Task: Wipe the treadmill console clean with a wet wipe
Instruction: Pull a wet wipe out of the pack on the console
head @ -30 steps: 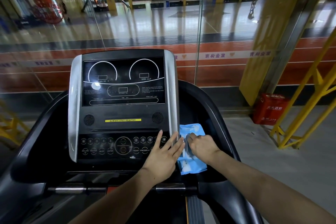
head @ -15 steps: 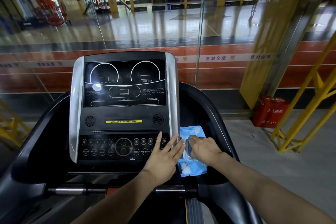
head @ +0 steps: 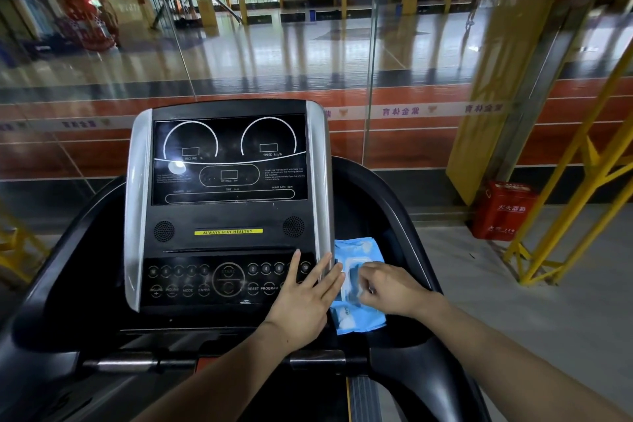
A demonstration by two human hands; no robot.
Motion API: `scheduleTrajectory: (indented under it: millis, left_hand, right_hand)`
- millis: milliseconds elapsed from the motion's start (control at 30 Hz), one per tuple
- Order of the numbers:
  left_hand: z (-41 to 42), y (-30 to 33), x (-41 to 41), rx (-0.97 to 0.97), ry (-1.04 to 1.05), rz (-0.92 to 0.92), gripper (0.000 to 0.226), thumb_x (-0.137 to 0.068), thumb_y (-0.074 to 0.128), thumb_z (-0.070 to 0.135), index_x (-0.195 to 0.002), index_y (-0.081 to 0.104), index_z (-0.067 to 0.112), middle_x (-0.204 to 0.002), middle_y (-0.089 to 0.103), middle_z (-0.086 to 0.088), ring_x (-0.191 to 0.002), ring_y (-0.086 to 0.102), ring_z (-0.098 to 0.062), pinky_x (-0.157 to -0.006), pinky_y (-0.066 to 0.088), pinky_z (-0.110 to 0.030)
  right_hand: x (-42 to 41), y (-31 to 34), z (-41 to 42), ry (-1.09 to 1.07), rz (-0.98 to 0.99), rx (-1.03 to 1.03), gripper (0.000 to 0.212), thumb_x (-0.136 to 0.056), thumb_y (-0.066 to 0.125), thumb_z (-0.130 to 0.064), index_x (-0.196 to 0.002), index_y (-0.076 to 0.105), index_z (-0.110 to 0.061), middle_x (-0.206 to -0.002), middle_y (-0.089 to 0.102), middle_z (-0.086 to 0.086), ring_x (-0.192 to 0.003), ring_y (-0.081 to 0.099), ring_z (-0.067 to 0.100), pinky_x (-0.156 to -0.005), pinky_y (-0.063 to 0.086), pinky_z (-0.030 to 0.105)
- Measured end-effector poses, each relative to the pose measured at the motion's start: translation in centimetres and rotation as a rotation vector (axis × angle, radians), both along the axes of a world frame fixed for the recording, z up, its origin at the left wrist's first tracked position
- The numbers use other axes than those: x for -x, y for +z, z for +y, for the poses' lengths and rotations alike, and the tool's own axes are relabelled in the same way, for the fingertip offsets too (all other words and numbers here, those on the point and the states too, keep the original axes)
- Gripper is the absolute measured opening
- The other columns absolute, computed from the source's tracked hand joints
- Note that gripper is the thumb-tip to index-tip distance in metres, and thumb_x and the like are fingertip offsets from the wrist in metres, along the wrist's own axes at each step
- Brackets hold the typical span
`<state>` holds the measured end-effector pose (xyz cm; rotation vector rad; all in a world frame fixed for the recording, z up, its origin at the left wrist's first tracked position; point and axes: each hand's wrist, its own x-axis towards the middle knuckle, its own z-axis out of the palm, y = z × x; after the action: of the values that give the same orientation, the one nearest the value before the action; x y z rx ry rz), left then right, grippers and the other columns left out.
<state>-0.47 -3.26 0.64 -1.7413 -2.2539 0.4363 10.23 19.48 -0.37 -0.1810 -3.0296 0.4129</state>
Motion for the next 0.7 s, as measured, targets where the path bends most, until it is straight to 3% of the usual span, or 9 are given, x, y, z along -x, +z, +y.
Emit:
scheduleTrajectory:
  millis: [133, 267, 367, 500, 567, 700]
  left_hand:
    - [0.1, -0.2, 0.0, -0.007, 0.004, -0.005, 0.078, -0.102, 0.039, 0.039, -0.165, 0.002, 0.012, -0.175, 0.0, -0.008, -0.157, -0.022, -0.033, -0.115, -0.009, -0.078]
    - [0.0, -0.3, 0.1, -0.013, 0.008, -0.016, 0.078, -0.1, 0.043, 0.039, -0.165, 0.008, 0.012, -0.174, 0.006, -0.008, -0.158, -0.016, -0.033, -0.116, -0.006, -0.079]
    - [0.0, -0.3, 0.1, -0.013, 0.009, -0.016, 0.078, -0.101, 0.042, 0.04, -0.165, 0.007, 0.012, -0.175, 0.004, -0.008, -0.158, -0.017, -0.033, -0.116, -0.007, -0.079]
    - [0.0, -0.3, -0.1, -0.02, 0.012, -0.011, 0.076, -0.102, 0.038, 0.039, -0.164, 0.004, 0.012, -0.174, 0.001, -0.008, -0.158, -0.019, -0.034, -0.115, -0.006, -0.079]
    - [0.0, -0.3, -0.1, -0.023, 0.009, -0.011, 0.076, -0.102, 0.038, 0.038, -0.164, 0.004, 0.012, -0.174, 0.001, -0.008, -0.158, -0.019, -0.034, -0.115, -0.005, -0.079]
    - [0.0, -0.3, 0.0, -0.027, 0.02, -0.026, 0.076, -0.099, 0.043, 0.037, -0.164, 0.013, 0.011, -0.174, 0.011, -0.008, -0.159, -0.011, -0.034, -0.116, -0.004, -0.079]
  right_hand:
    - [0.1, -0.3, 0.0, -0.11, 0.027, 0.13, 0.003, -0.09, 0.059, -0.032, -0.09, 0.055, -0.032, -0.094, 0.058, -0.015, -0.084, 0.058, 0.008, -0.08, 0.055, 0.034]
    - [0.0, -1.1, -0.1, -0.124, 0.038, 0.127, 0.022, -0.091, 0.063, -0.038, -0.111, 0.06, -0.028, -0.111, 0.056, -0.014, -0.1, 0.059, 0.007, -0.086, 0.054, 0.031]
    - [0.1, -1.7, -0.6, -0.156, 0.073, 0.065, 0.024, -0.093, 0.065, -0.041, -0.109, 0.065, -0.022, -0.11, 0.056, -0.009, -0.089, 0.055, 0.008, -0.081, 0.054, 0.032]
    - [0.4, -1.7, -1.5, -0.184, 0.094, -0.015, 0.015, -0.1, 0.058, -0.025, -0.097, 0.068, -0.015, -0.107, 0.057, -0.003, -0.079, 0.046, 0.009, -0.072, 0.045, 0.026]
    - [0.4, -1.5, -1.7, -0.196, 0.092, -0.016, 0.016, -0.102, 0.054, -0.022, -0.095, 0.067, -0.015, -0.106, 0.056, -0.004, -0.079, 0.046, 0.009, -0.072, 0.04, 0.022]
    - [0.1, -1.1, -1.8, -0.209, 0.052, 0.036, 0.01, -0.097, 0.05, -0.01, -0.094, 0.056, -0.017, -0.103, 0.052, -0.004, -0.09, 0.051, 0.013, -0.077, 0.048, 0.027]
